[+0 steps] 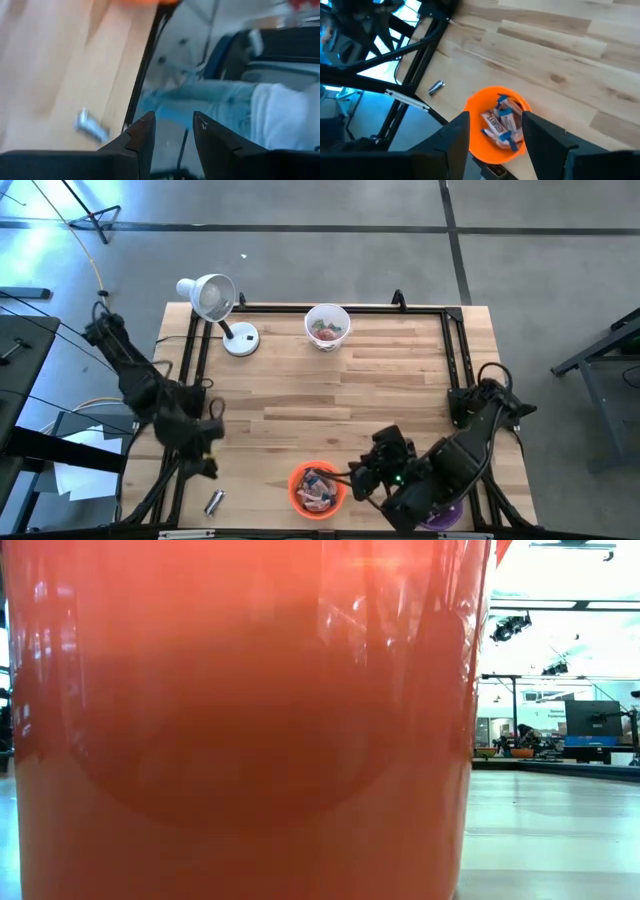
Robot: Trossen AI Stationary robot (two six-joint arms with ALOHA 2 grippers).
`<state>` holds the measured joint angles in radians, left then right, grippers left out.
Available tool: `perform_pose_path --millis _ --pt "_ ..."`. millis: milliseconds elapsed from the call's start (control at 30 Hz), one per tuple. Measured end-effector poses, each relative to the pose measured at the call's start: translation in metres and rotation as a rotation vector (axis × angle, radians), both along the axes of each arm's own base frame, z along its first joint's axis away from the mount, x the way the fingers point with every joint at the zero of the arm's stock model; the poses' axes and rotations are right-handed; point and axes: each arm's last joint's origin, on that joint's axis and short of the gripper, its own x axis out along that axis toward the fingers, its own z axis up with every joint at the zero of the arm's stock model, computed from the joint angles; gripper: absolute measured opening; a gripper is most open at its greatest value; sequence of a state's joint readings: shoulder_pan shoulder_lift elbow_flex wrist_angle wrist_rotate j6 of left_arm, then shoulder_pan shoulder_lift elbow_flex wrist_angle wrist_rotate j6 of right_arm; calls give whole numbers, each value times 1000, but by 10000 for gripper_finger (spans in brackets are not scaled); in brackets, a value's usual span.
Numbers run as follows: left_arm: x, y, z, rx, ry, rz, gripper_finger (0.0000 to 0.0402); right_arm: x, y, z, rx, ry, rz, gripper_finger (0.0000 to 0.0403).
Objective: Organize candy in baskets
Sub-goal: Put the dark brown chocolate bar into the dark purple bucket
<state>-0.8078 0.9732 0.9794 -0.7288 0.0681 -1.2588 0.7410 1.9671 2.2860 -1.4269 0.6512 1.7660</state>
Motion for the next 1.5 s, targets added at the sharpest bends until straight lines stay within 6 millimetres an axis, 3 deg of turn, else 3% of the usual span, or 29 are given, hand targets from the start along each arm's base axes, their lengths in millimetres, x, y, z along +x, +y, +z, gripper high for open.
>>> perform_pose_path --millis 100,233,467,667,933,1167,1500 --pt "-10 -18 -10 6 131 9 117 3 -5 5 19 3 6 172" --pt "-21 -40 -21 51 145 116 117 8 -10 5 63 23 5 172" --pt "-29 -53 -44 202 204 272 117 15 -17 4 150 91 30 172" --pt "-28 -65 -61 268 324 234 117 18 -22 3 199 128 43 172" --pt "-22 -78 -81 374 337 167 117 22 -27 3 210 134 31 172" --pt "-35 -92 -99 426 483 101 117 22 -28 3 210 134 29 172" --pt "-29 -134 -132 348 380 95 120 22 -28 3 210 134 29 172"
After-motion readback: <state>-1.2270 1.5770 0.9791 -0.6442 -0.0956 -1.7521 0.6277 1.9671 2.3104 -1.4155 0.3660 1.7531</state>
